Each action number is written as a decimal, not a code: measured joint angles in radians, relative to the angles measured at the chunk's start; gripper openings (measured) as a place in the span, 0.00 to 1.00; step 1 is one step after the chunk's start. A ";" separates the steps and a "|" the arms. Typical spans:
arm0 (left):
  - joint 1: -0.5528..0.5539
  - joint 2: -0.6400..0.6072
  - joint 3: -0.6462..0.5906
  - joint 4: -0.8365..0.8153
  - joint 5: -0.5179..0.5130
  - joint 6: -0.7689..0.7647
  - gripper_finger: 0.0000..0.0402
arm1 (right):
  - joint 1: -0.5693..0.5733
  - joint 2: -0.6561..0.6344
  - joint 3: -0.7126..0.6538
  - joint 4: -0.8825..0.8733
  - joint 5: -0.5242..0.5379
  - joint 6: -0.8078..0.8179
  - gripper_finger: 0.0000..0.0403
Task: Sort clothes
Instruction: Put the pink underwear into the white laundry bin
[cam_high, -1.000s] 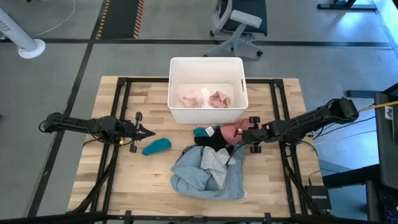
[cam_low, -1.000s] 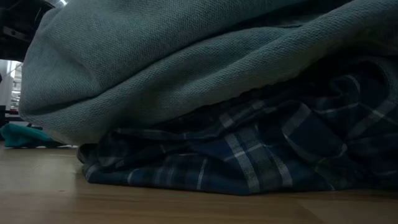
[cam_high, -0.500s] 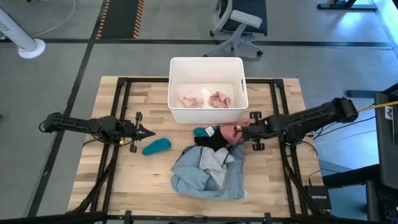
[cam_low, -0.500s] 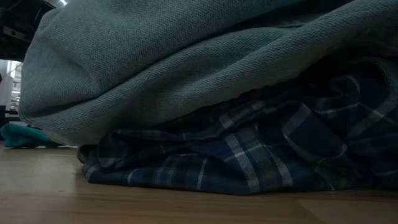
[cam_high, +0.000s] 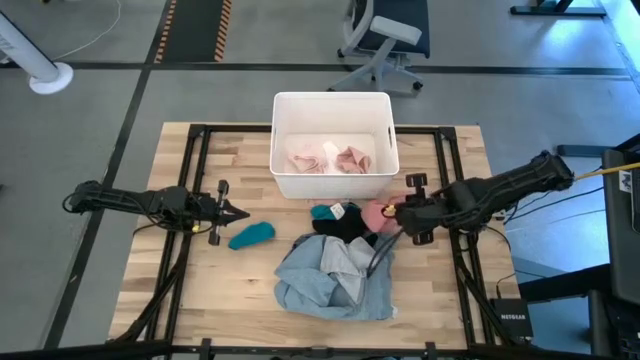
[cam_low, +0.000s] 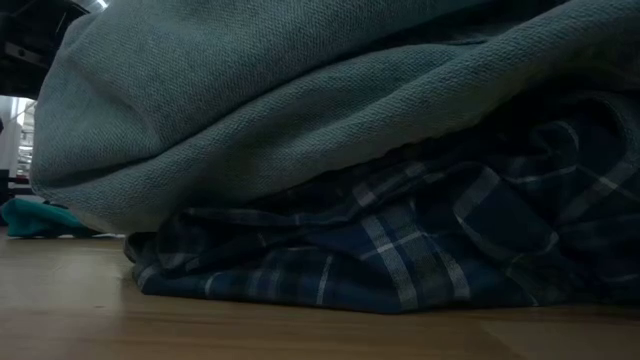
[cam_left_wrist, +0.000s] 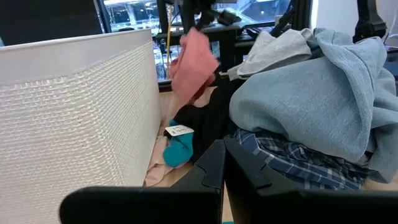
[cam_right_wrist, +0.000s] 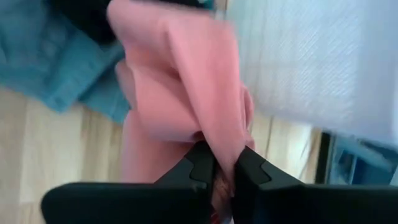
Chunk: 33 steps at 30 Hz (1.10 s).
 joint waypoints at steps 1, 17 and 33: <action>0.000 0.000 0.000 0.000 0.000 0.000 0.00 | 0.007 0.000 0.026 0.000 0.009 -0.002 0.08; 0.000 0.000 0.000 0.000 0.000 0.000 0.00 | 0.036 0.000 0.261 0.239 0.390 -0.259 0.08; 0.000 0.000 0.000 0.000 0.000 0.000 0.00 | -0.224 0.028 0.261 0.595 0.434 -0.694 0.09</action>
